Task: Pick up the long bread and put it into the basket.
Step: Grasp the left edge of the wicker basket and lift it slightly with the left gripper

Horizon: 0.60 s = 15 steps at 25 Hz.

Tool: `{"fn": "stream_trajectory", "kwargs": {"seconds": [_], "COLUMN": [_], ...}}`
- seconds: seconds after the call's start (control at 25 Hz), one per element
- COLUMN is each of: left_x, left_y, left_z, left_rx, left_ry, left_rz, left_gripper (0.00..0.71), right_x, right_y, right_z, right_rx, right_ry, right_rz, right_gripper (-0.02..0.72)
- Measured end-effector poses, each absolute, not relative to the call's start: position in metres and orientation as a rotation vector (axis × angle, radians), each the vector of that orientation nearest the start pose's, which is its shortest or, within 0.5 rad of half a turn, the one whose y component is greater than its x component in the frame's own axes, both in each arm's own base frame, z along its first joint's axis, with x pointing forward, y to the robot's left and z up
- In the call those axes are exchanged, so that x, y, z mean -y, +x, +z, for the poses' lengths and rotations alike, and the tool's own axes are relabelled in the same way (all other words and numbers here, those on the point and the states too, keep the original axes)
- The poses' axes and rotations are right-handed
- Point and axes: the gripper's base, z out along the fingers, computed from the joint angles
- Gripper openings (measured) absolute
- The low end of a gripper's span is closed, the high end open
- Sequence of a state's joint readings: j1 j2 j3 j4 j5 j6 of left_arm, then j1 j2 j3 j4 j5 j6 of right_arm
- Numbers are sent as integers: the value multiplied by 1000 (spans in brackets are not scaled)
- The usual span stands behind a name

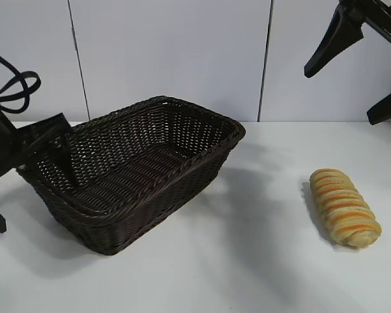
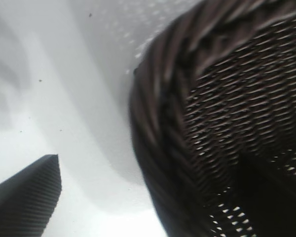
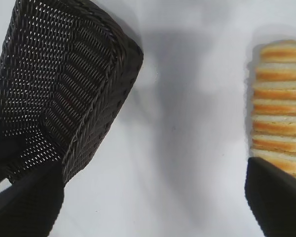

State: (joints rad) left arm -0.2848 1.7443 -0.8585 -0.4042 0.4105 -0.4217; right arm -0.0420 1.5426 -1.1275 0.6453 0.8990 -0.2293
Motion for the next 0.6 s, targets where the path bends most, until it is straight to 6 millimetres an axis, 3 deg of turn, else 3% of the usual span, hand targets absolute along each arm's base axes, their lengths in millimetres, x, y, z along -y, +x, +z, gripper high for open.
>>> {"fn": "stream_trajectory", "kwargs": {"seconds": [0.12,0.28,0.6], "left_x": [103,105,109], "left_y": [297,298,303], "left_z": [148,149,155], "left_rx": [-2737,-2712,-2751], "left_ry": [-697,-756,-694], "left_rz": [-507,-546,-566], "left_gripper": [216,100,97], "right_x": [-30,-30,-30], "right_y": [312,312,312], "right_z": [274,274,274], "right_rx": [-2643,-2643,-2643], "right_ry": [179,179,179], "right_rz": [710,710,710], "right_gripper": [694,694,694]}}
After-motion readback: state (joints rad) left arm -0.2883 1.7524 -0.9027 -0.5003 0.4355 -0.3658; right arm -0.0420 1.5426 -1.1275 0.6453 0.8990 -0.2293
